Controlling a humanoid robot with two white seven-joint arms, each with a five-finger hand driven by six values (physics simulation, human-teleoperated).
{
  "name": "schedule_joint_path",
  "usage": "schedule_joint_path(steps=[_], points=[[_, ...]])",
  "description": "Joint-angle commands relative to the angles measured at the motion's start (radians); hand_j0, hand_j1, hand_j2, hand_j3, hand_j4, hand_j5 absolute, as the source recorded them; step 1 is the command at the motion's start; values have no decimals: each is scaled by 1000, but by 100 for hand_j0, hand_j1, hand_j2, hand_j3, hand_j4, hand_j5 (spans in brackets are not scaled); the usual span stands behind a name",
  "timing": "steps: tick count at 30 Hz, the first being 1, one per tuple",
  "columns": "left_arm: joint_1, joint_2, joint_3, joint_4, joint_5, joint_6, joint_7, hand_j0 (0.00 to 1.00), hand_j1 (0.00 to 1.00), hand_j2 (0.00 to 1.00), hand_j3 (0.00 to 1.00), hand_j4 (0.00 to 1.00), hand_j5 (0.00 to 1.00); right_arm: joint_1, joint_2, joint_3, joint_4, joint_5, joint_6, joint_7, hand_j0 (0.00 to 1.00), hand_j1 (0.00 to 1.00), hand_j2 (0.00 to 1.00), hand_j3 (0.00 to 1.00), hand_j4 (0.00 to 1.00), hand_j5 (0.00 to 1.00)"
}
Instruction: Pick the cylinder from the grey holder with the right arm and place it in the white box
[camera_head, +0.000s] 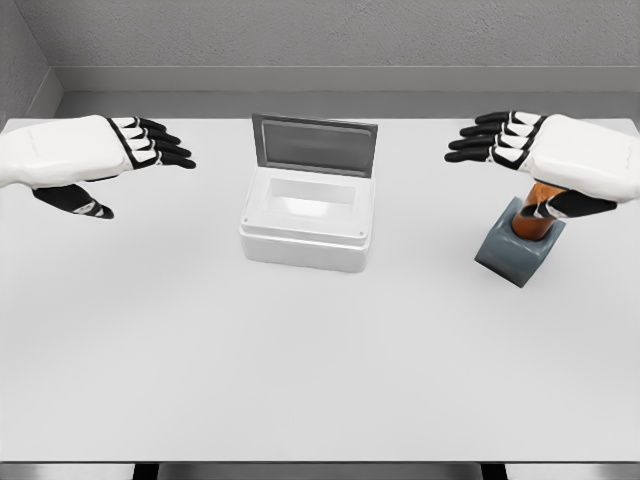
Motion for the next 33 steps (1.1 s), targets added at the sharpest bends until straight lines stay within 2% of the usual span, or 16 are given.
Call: schedule_joint_path(steps=[1, 5, 8, 9, 10, 11, 14, 15, 17, 18, 22, 24, 26, 28, 30, 33], points=[[0, 8, 1, 0, 7, 2, 0, 100, 100, 100, 100, 100, 100, 0, -8, 5, 1, 3, 1, -1, 100, 100, 100, 100, 100, 100], [0, 9, 1, -1, 9, 2, 0, 100, 100, 100, 100, 100, 100, 0, 0, 18, 1, 1, 1, -10, 100, 100, 100, 100, 100, 100], [-2, 2, 3, 2, 3, 2, 0, 100, 100, 100, 100, 100, 100, -2, -34, 13, 3, -10, 1, -13, 100, 100, 100, 100, 100, 100], [-2, -1, 1, 9, 3, 2, 0, 100, 100, 100, 100, 100, 100, -6, -38, 7, 3, -10, 1, 2, 100, 100, 100, 100, 100, 100], [-2, -3, 1, 19, 3, 2, 0, 100, 100, 100, 100, 100, 100, -14, -40, 5, 7, -11, 1, 94, 100, 100, 100, 100, 100, 100], [-2, -3, 1, 19, 3, 2, 0, 100, 100, 100, 100, 100, 100, -15, -35, 7, 7, -14, 1, 128, 100, 100, 100, 100, 100, 100], [-2, -9, -2, 23, 1, 2, 0, 100, 100, 100, 100, 100, 100, -25, -41, 1, 3, -8, 1, 135, 100, 100, 100, 100, 100, 100], [-3, -14, -2, 23, 1, 2, 0, 100, 100, 100, 100, 100, 100, -63, -54, -4, 3, -16, 1, 223, 100, 100, 100, 100, 100, 100], [-5, -30, -3, 23, -20, 2, 0, 100, 100, 100, 100, 100, 100, -113, -24, -4, 4, -82, 1, 472, 100, 100, 100, 100, 100, 100], [-8, -36, -3, 29, -22, 2, 0, 100, 100, 100, 100, 100, 100, -150, -23, -4, 4, -126, 1, 472, 100, 100, 100, 100, 100, 100], [-12, -66, 0, 69, -42, 2, 0, 100, 100, 100, 100, 100, 100, -187, -31, -10, 6, -117, 1, 472, 100, 100, 100, 100, 100, 100], [-26, -69, 1, 103, -42, 2, 0, 100, 100, 100, 100, 100, 100, -201, -24, -13, 6, -60, 1, 472, 100, 100, 100, 100, 100, 100], [-29, -69, 1, 105, -42, 2, 0, 100, 100, 100, 100, 100, 100, -201, -20, -13, 10, -13, 1, 472, 100, 100, 100, 100, 100, 100], [-37, -69, 0, 111, -42, 2, 0, 100, 100, 100, 100, 100, 100, -202, 37, -5, 87, 1, 1, 472, 100, 100, 100, 100, 100, 100], [-43, -73, 1, 120, -42, 2, 0, 100, 100, 100, 100, 100, 100, -202, 89, -1, 139, 61, 1, 472, 100, 100, 100, 100, 100, 100], [-51, -89, 1, 132, -42, 2, 0, 100, 100, 100, 100, 100, 100, -204, 106, 24, 191, 121, 1, 472, 100, 100, 100, 100, 100, 100]])
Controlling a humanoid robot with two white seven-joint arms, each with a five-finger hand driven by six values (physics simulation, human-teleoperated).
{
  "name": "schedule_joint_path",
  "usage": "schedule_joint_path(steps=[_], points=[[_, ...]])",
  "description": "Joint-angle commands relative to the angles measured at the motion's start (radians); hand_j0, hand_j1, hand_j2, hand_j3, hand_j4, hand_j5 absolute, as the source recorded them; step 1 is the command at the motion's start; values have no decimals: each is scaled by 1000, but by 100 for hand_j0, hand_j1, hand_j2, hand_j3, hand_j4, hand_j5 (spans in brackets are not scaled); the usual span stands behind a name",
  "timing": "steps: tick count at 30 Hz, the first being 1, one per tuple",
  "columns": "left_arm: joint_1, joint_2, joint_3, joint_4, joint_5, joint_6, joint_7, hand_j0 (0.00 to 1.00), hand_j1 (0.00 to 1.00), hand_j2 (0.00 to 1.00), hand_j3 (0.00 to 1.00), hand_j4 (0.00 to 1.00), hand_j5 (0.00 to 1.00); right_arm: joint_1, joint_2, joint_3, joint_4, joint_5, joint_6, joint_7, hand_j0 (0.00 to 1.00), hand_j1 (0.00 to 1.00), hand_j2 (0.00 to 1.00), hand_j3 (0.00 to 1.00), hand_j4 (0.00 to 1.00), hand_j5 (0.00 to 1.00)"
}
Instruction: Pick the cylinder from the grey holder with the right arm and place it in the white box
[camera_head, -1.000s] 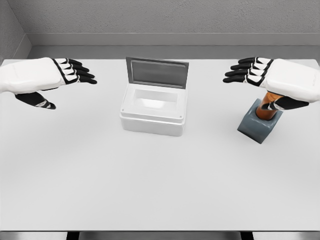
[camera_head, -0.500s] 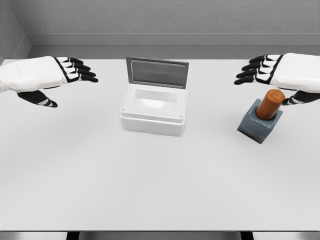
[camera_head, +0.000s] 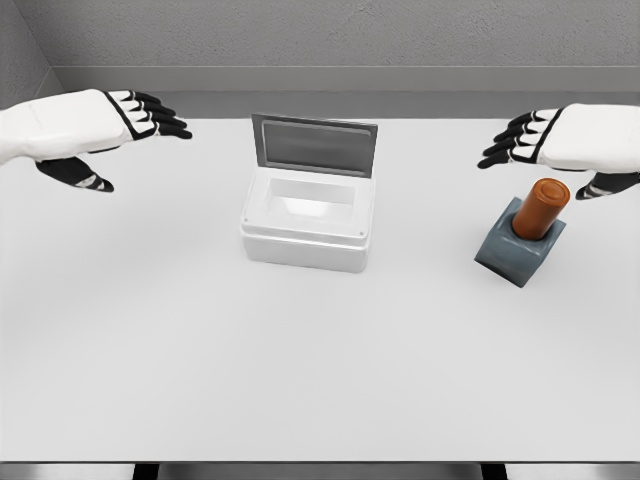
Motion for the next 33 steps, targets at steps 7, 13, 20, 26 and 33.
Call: schedule_joint_path(steps=[7, 13, 20, 26, 33], points=[[-3, -28, -2, 32, 4, 2, -1, 100, 100, 100, 100, 100, 100, 0, -14, 54, 48, 91, 3, 0, 100, 100, 100, 100, 100, 100], [-5, -28, 0, 36, 4, 2, -1, 100, 100, 100, 100, 100, 100, 0, -3, 95, 52, 118, 3, 0, 100, 100, 100, 100, 100, 100], [-12, -43, -2, 79, -11, 2, -1, 100, 100, 100, 100, 100, 100, 0, 41, 95, 89, 144, 3, 0, 99, 99, 99, 99, 99, 99], [-23, -56, -2, 93, -18, 2, -1, 100, 100, 100, 100, 100, 100, 0, 63, 95, 108, 170, 3, 0, 98, 98, 98, 98, 98, 98], [-23, -65, -3, 92, -19, 2, -1, 100, 100, 100, 100, 100, 100, 0, 55, 95, 95, 180, 3, 0, 93, 93, 93, 93, 93, 93]])
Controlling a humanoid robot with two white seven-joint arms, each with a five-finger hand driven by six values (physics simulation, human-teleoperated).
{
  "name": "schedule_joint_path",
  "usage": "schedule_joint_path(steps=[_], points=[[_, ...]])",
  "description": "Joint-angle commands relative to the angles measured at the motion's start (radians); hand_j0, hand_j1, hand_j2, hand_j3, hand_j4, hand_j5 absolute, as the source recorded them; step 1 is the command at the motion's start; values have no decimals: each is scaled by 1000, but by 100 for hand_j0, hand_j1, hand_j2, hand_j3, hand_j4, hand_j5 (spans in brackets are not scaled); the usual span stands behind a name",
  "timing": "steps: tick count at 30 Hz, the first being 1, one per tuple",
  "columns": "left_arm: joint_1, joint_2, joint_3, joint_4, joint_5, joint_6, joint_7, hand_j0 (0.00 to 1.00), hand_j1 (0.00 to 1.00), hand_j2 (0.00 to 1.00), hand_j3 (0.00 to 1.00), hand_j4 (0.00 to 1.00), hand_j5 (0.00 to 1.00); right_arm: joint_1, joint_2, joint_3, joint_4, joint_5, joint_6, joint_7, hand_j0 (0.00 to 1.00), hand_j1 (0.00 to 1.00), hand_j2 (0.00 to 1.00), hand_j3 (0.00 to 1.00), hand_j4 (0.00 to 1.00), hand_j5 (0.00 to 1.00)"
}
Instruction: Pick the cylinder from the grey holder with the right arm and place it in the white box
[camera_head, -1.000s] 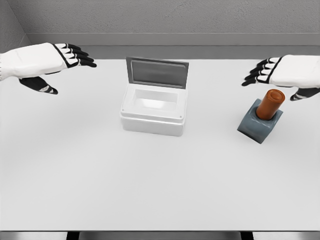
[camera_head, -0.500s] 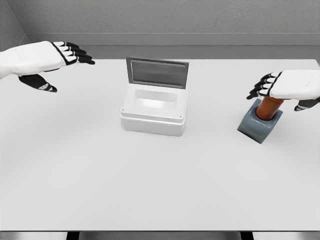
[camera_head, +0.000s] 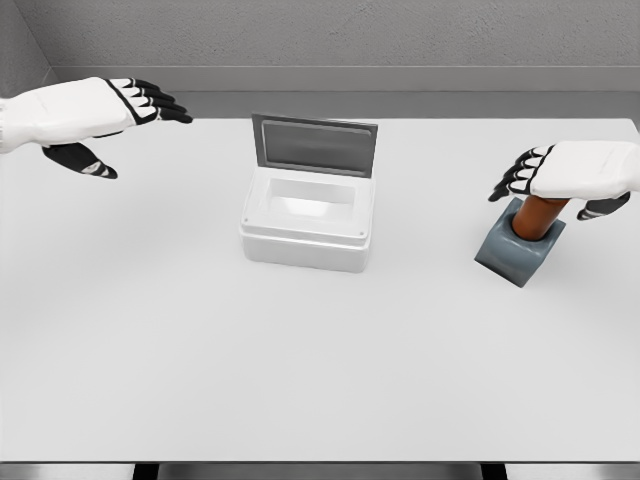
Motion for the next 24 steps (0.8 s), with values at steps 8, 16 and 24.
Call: schedule_joint_path(steps=[8, 16, 24], points=[[0, -10, 1, -1, -4, 2, 1, 100, 100, 100, 100, 100, 100, 2, -34, 7, -66, 6, 2, 0, 86, 86, 86, 86, 86, 86], [-2, -21, 1, 22, -8, 2, -1, 100, 100, 100, 100, 100, 100, 2, -32, 21, -60, 21, 2, 0, 69, 69, 69, 69, 69, 69], [-6, -38, -1, 45, -14, 2, -1, 100, 100, 100, 100, 100, 100, 0, -32, 21, -57, 32, 2, 0, 48, 48, 48, 48, 48, 48]])
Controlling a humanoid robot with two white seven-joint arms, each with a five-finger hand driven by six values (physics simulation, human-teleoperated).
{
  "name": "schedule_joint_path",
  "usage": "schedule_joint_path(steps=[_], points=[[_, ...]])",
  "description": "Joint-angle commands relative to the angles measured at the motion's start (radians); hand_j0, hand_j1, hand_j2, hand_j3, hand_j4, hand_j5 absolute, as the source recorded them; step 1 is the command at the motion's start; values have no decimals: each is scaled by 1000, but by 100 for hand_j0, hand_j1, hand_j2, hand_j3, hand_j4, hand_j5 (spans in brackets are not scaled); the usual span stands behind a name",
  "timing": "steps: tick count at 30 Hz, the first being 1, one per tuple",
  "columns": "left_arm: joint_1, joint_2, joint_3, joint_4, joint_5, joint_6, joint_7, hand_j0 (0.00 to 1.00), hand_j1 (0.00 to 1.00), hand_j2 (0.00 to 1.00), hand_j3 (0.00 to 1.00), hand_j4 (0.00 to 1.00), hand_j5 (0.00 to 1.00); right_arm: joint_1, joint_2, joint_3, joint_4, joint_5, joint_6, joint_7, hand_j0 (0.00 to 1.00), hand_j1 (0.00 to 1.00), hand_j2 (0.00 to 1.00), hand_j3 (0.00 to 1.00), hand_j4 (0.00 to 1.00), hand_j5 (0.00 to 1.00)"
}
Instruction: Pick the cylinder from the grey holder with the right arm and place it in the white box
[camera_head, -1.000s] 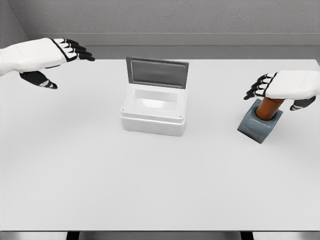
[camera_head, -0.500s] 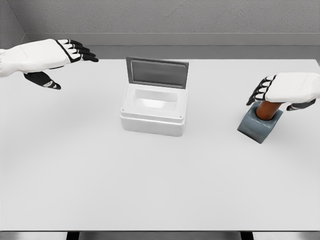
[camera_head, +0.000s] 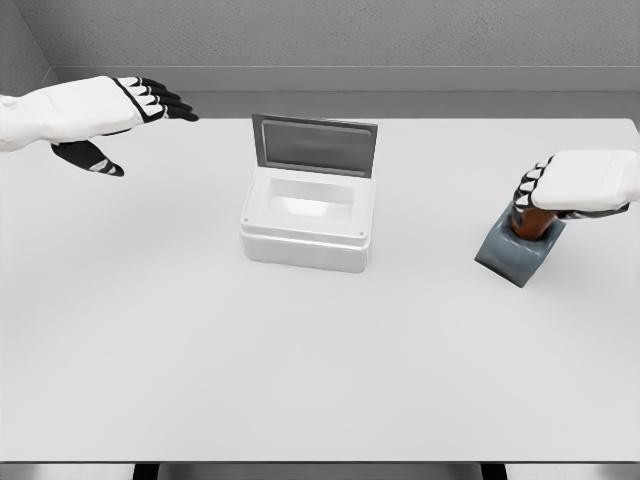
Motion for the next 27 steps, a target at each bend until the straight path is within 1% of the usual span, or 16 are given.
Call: schedule_joint_path(steps=[1, 3, 4, 6, 11, 17, 19, 20, 25, 27], points=[[0, -4, 1, 9, 5, 2, 1, 100, 100, 100, 100, 100, 100, 0, -1, -1, 1, -2, 2, 0, 42, 42, 42, 42, 42, 42], [-2, -4, 1, 9, -6, 2, 1, 100, 100, 100, 100, 100, 100, 2, -1, -1, -1, -2, 2, 0, 42, 42, 42, 42, 42, 42], [-2, -5, 1, 6, -29, 2, 1, 100, 100, 100, 100, 100, 100, 0, -1, -1, -3, -2, 2, 0, 41, 41, 41, 41, 41, 41], [-8, -5, 2, 8, -33, 2, 1, 100, 100, 100, 100, 100, 100, 2, -1, -2, -4, -5, 2, 0, 35, 35, 35, 35, 35, 35], [-18, -7, 2, 9, -35, 2, 2, 100, 100, 100, 100, 100, 100, -2, -2, -11, -10, -12, 2, 0, 35, 35, 35, 35, 35, 35], [-17, -16, 1, 8, -39, 2, 1, 100, 100, 100, 100, 100, 100, -25, -2, -13, -12, -14, 2, 0, 35, 35, 35, 35, 35, 35], [-31, -16, 2, 8, -101, 2, 2, 100, 100, 100, 100, 100, 100, -31, -2, -13, -32, -14, 2, 0, 35, 35, 35, 35, 35, 35], [-32, -16, 4, 8, -101, 2, 1, 100, 100, 100, 100, 100, 100, -32, -4, -14, -44, -14, 2, 0, 35, 35, 35, 35, 35, 35], [-32, -21, 2, 2, -89, 2, 2, 100, 100, 100, 100, 100, 100, -41, 1, -14, -61, -16, 2, 0, 35, 35, 35, 35, 35, 35], [-32, -21, 2, 0, -87, 2, 2, 100, 100, 100, 100, 100, 100, -46, 14, -14, -61, -14, 2, 0, 35, 35, 35, 35, 35, 35]])
